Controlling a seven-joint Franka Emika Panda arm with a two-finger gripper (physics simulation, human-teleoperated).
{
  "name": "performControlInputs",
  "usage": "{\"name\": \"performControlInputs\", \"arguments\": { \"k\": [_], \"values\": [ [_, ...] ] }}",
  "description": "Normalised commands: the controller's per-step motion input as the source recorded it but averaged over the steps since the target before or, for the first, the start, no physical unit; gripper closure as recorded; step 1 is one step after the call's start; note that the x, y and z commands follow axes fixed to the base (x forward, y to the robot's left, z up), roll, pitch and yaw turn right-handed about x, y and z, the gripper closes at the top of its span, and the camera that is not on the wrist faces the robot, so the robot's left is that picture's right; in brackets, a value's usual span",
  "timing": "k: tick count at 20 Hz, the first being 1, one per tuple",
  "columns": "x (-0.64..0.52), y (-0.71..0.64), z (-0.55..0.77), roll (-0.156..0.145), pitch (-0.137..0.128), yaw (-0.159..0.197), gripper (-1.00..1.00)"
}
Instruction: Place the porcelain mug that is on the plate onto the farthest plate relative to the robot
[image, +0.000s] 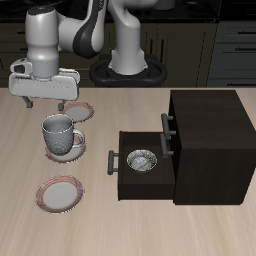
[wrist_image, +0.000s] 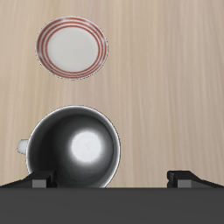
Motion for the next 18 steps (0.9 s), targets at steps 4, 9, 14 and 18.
{"name": "performControlInputs", "arguments": {
  "k": [4,9,14,18],
  "values": [
    [0.12,0.07,-0.19,0.007,-0.024,0.003,-1.00],
    [0.10,-0.03,-0.26,-0.003,0.021,-0.024,-1.00],
    [0.05,-0.05,-0.29,-0.006,0.031,-0.026,-1.00],
    [0.02,-0.07,-0.33,-0.008,0.038,-0.002,-1.00]
  ]
}}
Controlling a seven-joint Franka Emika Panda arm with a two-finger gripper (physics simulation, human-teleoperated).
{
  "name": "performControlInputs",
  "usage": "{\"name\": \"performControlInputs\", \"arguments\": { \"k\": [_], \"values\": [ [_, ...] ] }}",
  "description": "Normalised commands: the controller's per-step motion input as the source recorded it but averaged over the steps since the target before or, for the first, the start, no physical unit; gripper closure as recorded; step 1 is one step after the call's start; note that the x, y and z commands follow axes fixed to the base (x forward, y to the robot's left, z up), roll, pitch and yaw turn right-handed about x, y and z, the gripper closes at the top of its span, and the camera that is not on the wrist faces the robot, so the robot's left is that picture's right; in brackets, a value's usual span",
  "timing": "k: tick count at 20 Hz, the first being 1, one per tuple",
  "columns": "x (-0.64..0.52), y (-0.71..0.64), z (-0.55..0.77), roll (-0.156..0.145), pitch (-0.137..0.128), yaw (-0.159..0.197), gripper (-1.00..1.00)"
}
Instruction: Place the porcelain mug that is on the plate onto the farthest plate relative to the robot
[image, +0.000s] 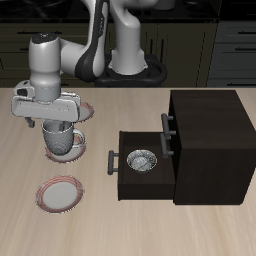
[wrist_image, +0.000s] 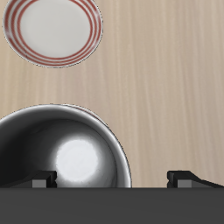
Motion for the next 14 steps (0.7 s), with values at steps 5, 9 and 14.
{"name": "performControlInputs", "arguments": {
  "k": [5,9,14],
  "values": [
    [0.06,-0.08,-0.59,0.014,0.106,-0.031,-1.00],
    [-0.03,-0.05,-0.38,0.009,0.064,-0.068,1.00],
    [-0.02,0.00,-0.12,0.000,0.027,-0.025,1.00]
  ]
}}
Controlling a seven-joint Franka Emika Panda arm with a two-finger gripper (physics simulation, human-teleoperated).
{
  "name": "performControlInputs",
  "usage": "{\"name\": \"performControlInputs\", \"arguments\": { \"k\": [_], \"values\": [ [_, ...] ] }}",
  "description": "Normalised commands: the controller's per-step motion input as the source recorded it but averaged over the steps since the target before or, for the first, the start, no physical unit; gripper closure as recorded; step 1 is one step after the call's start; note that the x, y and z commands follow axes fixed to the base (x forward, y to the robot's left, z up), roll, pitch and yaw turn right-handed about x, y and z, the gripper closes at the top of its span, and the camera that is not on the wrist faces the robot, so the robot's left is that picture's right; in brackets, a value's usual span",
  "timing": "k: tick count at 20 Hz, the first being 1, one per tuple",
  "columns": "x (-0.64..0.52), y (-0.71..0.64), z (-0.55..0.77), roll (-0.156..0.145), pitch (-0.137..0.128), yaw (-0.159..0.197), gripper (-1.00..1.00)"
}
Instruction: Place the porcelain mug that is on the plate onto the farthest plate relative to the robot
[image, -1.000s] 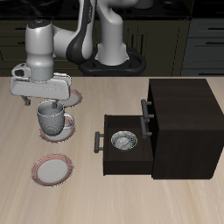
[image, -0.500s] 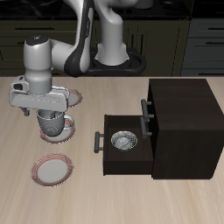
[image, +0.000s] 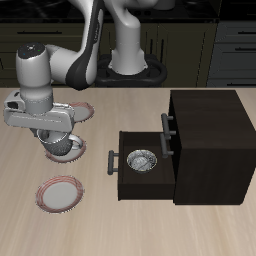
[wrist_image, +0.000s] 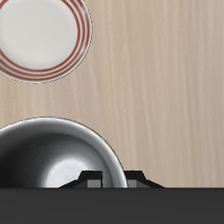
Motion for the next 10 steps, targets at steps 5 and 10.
{"name": "performControlInputs", "arguments": {
  "k": [5,10],
  "values": [
    [0.01,0.06,0.04,0.017,-0.002,-0.013,1.00],
    [0.08,0.13,0.13,0.022,-0.012,-0.012,1.00]
  ]
}}
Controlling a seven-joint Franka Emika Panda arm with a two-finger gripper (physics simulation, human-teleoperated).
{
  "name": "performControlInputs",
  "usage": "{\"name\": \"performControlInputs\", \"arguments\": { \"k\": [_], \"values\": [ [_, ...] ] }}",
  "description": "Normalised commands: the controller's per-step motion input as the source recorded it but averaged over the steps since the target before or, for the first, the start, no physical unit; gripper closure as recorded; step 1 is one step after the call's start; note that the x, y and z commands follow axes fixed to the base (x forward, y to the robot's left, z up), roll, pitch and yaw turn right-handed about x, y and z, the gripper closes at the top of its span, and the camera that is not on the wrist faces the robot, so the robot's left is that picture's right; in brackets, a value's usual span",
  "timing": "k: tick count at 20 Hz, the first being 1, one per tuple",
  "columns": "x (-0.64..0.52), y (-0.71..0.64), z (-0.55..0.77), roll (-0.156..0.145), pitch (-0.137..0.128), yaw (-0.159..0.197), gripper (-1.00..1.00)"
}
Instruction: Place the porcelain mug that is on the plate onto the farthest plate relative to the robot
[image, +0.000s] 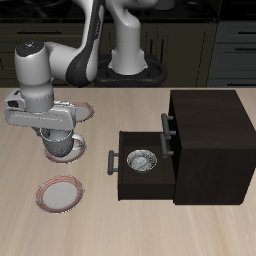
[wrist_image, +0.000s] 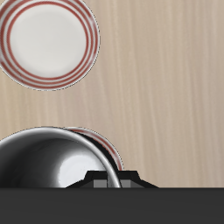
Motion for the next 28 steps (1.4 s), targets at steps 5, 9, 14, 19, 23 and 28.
{"name": "performControlInputs", "arguments": {
  "k": [5,9,14,19,23,28],
  "values": [
    [0.10,0.16,0.27,0.020,-0.020,-0.003,1.00],
    [0.16,0.07,0.43,-0.011,-0.052,0.022,1.00],
    [0.27,0.03,0.42,-0.024,-0.040,0.027,1.00],
    [0.24,-0.12,0.34,-0.047,-0.066,-0.006,1.00],
    [0.21,-0.14,0.15,-0.053,-0.029,-0.012,1.00],
    [0.18,-0.08,0.13,-0.024,-0.029,-0.014,1.00]
  ]
}}
